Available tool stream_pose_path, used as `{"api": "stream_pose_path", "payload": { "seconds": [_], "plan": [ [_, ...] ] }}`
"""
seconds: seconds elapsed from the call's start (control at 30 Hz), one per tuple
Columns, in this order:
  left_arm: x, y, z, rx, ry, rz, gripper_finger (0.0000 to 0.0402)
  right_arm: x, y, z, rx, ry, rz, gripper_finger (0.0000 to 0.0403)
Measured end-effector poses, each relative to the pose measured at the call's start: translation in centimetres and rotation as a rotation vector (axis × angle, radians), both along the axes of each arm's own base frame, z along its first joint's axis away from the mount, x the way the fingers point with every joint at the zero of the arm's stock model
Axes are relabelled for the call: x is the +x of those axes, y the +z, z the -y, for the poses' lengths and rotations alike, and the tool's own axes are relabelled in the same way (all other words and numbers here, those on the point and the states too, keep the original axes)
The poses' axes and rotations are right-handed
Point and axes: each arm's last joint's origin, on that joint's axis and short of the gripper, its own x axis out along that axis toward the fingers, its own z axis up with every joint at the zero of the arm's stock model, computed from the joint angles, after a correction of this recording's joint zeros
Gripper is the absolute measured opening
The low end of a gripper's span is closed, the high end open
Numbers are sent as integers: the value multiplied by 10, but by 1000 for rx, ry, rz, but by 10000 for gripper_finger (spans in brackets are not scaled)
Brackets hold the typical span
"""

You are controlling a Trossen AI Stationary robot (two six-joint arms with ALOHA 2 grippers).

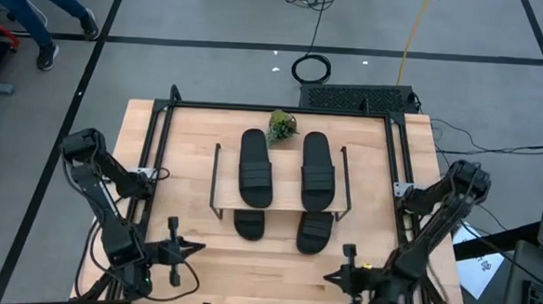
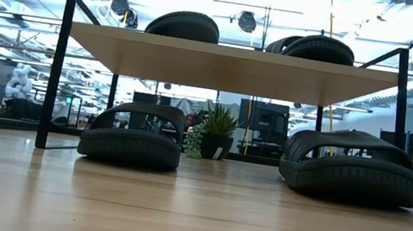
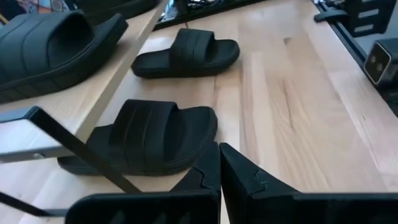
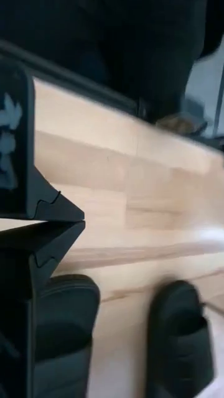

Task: Pick and place slides into the shelf
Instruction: Adjust the black slide under the shelf

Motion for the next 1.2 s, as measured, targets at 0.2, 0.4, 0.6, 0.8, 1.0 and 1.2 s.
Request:
{"api": "stream_pose_path", "payload": {
  "seconds": [0.2, 0.4, 0.6, 0.8, 1.0, 1.2],
  "plan": [
    [6, -1, -2, 6, 17, 6, 1, 37, -35, 0, 15, -65, 1, 0],
    [7, -1, -3, 6, 21, 2, 2, 63, -55, 17, 30, -91, -85, 0],
    [7, -1, -3, 16, 18, -2, 1, 67, -64, 29, 40, -170, -154, 0],
    [7, -1, -3, 10, 19, -2, 5, 57, -70, 40, 16, -341, -202, 0],
    [7, -1, -3, 14, 18, -3, 5, 55, -72, 48, -12, -435, -193, 0],
    [7, -1, -3, 22, 13, -5, 5, 60, -71, 52, -19, -438, -187, 0]
  ]
}}
